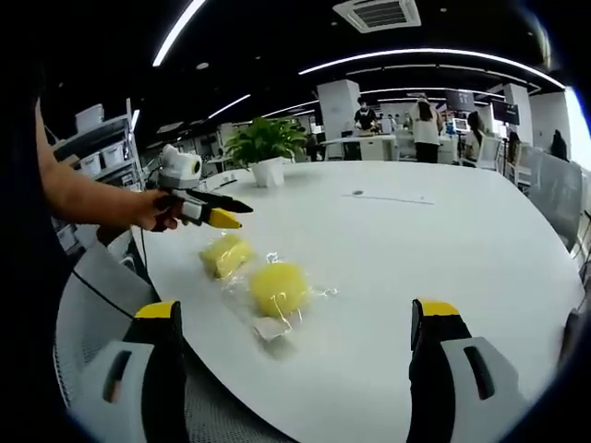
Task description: Compare the silicone blocks by pressing each to a similar depth, holding the contact briefly, and releasing to observe deformation and rebound differences across the visible hardness samples.
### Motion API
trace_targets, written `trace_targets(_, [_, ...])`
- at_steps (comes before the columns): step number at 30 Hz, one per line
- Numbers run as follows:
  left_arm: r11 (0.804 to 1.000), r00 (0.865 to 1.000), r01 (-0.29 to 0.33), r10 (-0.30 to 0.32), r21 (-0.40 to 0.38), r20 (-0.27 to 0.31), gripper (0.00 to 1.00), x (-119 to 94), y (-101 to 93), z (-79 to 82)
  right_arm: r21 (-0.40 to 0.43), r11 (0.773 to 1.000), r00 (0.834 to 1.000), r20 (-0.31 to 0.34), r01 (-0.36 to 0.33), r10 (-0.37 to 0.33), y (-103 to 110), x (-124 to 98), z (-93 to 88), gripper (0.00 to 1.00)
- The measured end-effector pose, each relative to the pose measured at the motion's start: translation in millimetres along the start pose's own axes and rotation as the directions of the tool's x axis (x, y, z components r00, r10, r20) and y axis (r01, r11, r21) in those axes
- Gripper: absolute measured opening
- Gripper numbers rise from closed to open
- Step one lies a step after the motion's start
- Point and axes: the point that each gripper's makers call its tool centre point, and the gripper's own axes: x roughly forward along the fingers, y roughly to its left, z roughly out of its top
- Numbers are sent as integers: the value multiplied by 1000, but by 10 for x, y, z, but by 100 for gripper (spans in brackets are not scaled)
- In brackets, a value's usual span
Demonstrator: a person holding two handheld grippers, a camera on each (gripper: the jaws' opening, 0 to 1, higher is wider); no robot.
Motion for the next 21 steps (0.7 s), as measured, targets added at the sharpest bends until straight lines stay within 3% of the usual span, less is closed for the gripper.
trace_targets(3, [999, 1000, -16, 15, -29, -7, 85, -180, 96, -39, 37, 999, 1000, 17, -25, 24, 26, 15, 32, 96])
trace_targets(7, [997, 997, -73, 73, -29, -4, 100, -383, 245, -93, 26, 1000, 1000, -7, -17, 17, -9, 69, -16, 96])
trace_targets(12, [995, 995, -92, 93, -27, 25, 100, -645, 283, -117, 10, 1000, 1000, -10, -20, 20, 8, 111, 8, 96])
trace_targets(14, [993, 992, -106, 103, 43, 78, 100, -765, 259, -57, -4, 1000, 1000, -12, -15, 15, 0, 125, 13, 96])
trace_targets(21, [995, 994, -80, 76, 53, 74, 100, -1024, 130, -215, -29, 1000, 1000, -7, -4, 4, -2, 161, 46, 96])
